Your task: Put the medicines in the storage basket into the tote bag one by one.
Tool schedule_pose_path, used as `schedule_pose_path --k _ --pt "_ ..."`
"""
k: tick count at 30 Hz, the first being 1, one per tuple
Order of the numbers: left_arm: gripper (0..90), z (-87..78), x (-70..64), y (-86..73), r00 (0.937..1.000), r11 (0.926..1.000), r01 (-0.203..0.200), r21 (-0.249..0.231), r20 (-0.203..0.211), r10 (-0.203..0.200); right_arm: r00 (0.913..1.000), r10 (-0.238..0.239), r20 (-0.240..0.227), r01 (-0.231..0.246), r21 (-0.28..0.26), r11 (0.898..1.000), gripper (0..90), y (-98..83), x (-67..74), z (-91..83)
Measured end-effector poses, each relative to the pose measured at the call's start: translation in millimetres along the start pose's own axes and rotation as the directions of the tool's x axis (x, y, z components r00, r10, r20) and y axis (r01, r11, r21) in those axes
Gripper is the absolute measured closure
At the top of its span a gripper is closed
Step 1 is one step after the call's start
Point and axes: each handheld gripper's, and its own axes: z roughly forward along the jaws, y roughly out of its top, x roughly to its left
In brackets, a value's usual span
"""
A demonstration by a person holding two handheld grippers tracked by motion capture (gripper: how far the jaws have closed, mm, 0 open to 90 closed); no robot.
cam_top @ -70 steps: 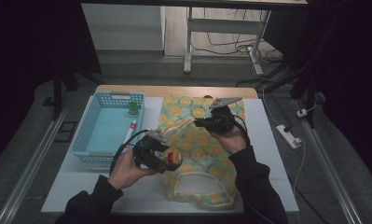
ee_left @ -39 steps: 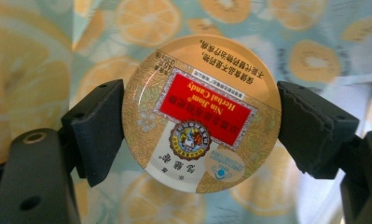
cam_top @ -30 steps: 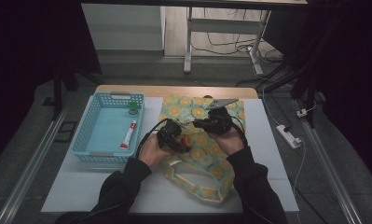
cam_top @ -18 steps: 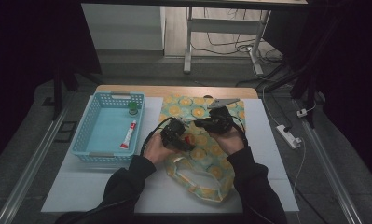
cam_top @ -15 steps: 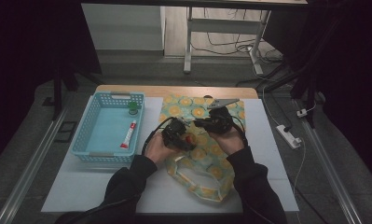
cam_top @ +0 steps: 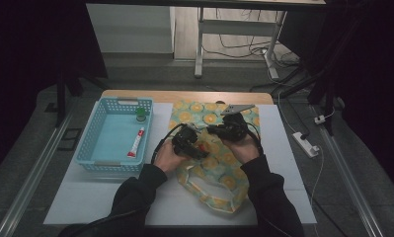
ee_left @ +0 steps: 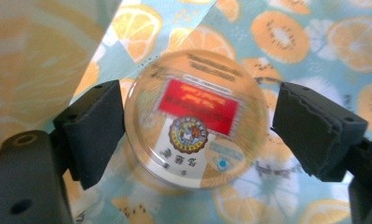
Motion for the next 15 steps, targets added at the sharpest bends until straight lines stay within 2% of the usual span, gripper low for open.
schedule_pose_path --k 10,13,15 --pt "9.4 -30.2 -11.3 -2.7 0.9999 0.9999 -0.015 -0.006 -0.005 0.015 1.0000 -0.004 0.001 0.004 -0.004 1.000 90.0 0.2 0.0 -1.7" --pt "6.0 -39.6 -12.6 -5.1 0.9999 0.9999 -0.001 -0.017 0.010 0.001 1.0000 -0.004 0.001 0.004 -0.005 1.000 90.0 0.5 0.2 -2.5" --pt "3.9 -45.3 -13.1 -7.1 1.0000 0.9997 0.003 -0.023 0.006 -0.002 1.0000 -0.006 0.001 0.006 -0.007 1.000 90.0 0.7 0.2 -3.0"
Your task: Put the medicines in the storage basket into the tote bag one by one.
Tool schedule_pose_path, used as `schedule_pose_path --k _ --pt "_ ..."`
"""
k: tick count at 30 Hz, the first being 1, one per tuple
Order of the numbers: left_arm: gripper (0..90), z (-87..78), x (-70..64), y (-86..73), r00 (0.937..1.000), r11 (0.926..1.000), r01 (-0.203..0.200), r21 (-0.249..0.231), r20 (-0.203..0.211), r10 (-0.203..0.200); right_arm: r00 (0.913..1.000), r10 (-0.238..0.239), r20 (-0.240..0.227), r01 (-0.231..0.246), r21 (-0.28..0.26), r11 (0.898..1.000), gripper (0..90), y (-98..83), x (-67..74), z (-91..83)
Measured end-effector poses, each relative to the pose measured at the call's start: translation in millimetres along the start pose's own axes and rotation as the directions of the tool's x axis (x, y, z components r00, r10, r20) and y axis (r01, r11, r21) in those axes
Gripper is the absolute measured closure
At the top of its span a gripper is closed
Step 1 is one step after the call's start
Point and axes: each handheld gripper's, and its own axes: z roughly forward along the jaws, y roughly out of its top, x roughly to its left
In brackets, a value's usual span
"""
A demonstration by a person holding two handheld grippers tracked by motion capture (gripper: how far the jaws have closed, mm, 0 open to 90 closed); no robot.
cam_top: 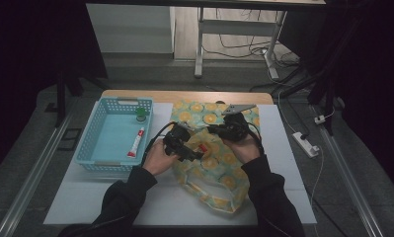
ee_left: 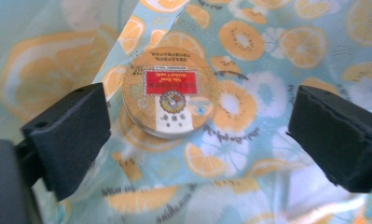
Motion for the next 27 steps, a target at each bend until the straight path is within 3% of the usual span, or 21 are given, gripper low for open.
schedule_pose_path --k 10,15,27 --pt "0.0 -27.3 6.6 -11.4 0.9993 0.9988 0.032 -0.035 0.022 -0.032 1.0000 -0.009 0.001 0.009 0.002 1.000 90.0 0.3 0.9 -0.1" --pt "0.0 -41.6 9.9 -16.0 0.9995 0.9981 0.031 -0.053 -0.002 -0.031 1.0000 -0.009 0.002 0.009 0.001 1.000 90.0 0.3 0.7 -0.4" --pt "0.0 -87.4 34.8 -31.9 0.9961 0.9918 0.082 -0.097 -0.022 -0.085 0.9999 -0.012 0.004 0.012 -0.002 1.000 90.0 0.5 1.0 -1.2"
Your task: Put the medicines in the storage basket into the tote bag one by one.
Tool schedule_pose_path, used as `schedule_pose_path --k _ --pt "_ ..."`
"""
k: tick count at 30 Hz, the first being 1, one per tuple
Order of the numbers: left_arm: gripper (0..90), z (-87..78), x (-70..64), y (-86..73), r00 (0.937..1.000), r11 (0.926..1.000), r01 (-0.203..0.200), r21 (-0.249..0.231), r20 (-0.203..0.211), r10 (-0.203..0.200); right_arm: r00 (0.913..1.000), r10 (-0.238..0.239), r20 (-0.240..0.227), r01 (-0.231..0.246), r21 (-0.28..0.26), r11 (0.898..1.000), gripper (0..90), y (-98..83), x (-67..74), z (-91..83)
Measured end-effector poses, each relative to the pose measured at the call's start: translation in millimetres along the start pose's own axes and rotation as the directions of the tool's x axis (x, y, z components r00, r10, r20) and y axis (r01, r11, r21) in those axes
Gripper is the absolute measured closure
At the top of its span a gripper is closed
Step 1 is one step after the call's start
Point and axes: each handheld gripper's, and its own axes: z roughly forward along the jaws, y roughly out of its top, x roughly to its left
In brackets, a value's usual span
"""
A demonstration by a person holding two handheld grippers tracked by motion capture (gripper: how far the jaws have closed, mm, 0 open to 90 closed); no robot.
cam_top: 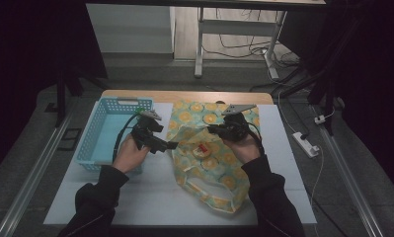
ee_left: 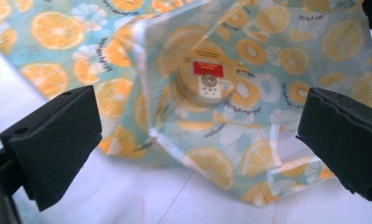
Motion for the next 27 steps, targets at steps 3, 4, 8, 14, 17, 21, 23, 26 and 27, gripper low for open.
schedule_pose_path --k 3,4,8,14,17,21,23,26,27 --pt "0.0 -8.6 8.7 -5.2 0.9997 0.9999 0.010 -0.003 -0.020 -0.010 1.0000 0.000 -0.001 0.000 0.001 1.000 90.0 -0.1 0.1 0.3" --pt "0.0 -11.5 11.8 -6.8 0.9995 0.9999 0.015 -0.002 -0.028 -0.015 1.0000 0.000 -0.001 0.000 0.001 1.000 90.0 -0.1 0.2 0.5" --pt "0.0 -23.0 22.8 -14.1 0.9951 0.9994 0.030 -0.020 -0.094 -0.031 1.0000 -0.001 0.000 0.001 0.002 1.000 90.0 -0.5 0.0 0.9" --pt "0.0 -36.4 41.3 -25.8 0.9835 0.9960 0.083 -0.032 -0.158 -0.088 1.0000 0.001 0.004 -0.001 0.003 1.000 90.0 -1.0 -1.3 0.5" --pt "0.0 -39.8 50.1 -32.2 0.9719 0.9930 0.117 -0.018 -0.203 -0.118 1.0000 0.002 0.003 -0.002 0.004 1.000 90.0 -1.2 -1.2 1.1" --pt "0.0 -38.9 60.1 -40.9 0.9559 0.9881 0.153 0.005 -0.254 -0.147 1.0000 0.001 0.002 -0.001 0.006 1.000 90.0 -1.2 -1.0 1.8" --pt "0.0 -36.5 65.2 -44.3 0.9535 0.9854 0.169 0.021 -0.257 -0.158 1.0000 0.002 0.002 -0.002 0.007 1.000 90.0 -1.3 -1.0 2.1" --pt "0.0 -30.3 72.5 -47.8 0.9465 0.9796 0.192 0.060 -0.275 -0.168 1.0000 0.001 0.002 -0.001 0.008 1.000 90.0 -1.5 -1.1 2.5" --pt "0.0 -27.9 74.9 -48.8 0.9452 0.9777 0.195 0.079 -0.281 -0.166 1.0000 0.001 0.001 -0.001 0.009 1.000 90.0 -1.5 -1.1 2.6"
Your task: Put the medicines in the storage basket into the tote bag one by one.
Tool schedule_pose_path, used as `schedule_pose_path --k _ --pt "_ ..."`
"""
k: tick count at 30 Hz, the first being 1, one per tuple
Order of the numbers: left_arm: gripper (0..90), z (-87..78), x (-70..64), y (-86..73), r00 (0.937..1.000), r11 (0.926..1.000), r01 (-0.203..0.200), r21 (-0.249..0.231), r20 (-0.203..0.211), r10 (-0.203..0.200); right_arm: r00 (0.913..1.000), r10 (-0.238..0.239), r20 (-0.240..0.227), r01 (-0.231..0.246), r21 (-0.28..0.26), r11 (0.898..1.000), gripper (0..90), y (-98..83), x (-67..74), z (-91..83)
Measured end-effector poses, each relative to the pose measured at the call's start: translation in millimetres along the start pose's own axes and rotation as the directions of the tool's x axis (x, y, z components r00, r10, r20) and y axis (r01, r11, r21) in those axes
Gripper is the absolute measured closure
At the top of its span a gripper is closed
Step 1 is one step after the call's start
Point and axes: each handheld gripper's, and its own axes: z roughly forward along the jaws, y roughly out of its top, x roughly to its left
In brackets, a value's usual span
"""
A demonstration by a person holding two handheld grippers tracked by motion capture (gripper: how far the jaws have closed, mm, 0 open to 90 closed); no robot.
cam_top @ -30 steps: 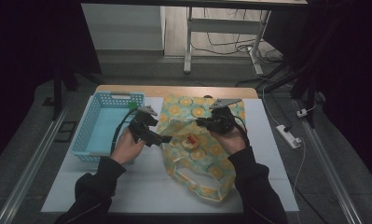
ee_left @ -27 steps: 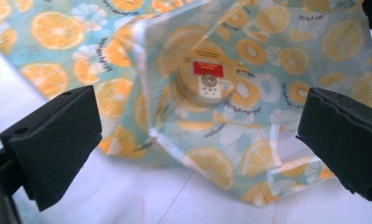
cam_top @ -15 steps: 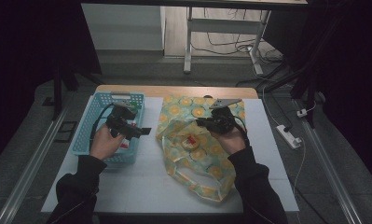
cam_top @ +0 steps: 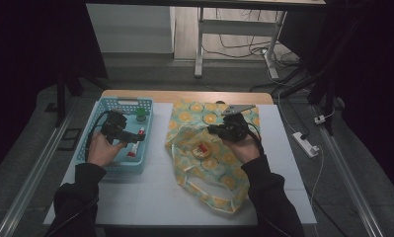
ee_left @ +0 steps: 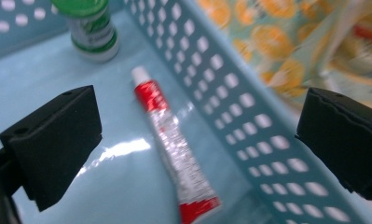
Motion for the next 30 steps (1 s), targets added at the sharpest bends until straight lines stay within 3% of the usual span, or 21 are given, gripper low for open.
schedule_pose_path --k 2,7,13,17,23,28,30 --pt "0.0 6.4 3.1 -0.5 0.9996 0.9992 0.002 0.040 -0.028 -0.001 1.0000 0.000 0.000 0.000 0.000 1.000 90.0 0.0 -0.1 -0.1" --pt "0.1 20.2 10.0 -1.7 0.9985 0.9934 0.024 0.112 -0.051 -0.018 1.0000 0.002 0.000 -0.002 -0.003 1.000 90.0 -0.1 -0.6 -0.9" --pt "0.6 33.8 9.8 -0.5 0.9967 0.9782 0.025 0.206 -0.081 -0.008 1.0000 0.000 -0.003 0.000 -0.002 1.000 90.0 0.0 -0.1 -0.7" --pt "3.9 37.8 9.4 -0.9 0.9954 0.9706 0.029 0.239 -0.095 -0.006 1.0000 -0.002 -0.003 0.002 -0.003 1.000 90.0 0.5 0.4 -1.2" --pt "23.0 42.1 6.4 -1.2 0.9974 0.9598 0.009 0.281 -0.072 0.012 1.0000 0.000 -0.004 0.000 -0.004 1.000 90.0 0.5 0.0 -1.2" --pt "38.3 42.8 7.2 -0.2 0.9988 0.9562 0.024 0.292 -0.048 -0.010 1.0000 -0.002 -0.006 0.002 -0.001 1.000 90.0 0.6 0.5 -0.2" --pt "41.8 43.5 6.4 0.0 0.9989 0.9534 0.015 0.301 -0.047 0.000 1.0000 -0.002 -0.006 0.002 0.000 1.000 90.0 0.5 0.3 0.0"
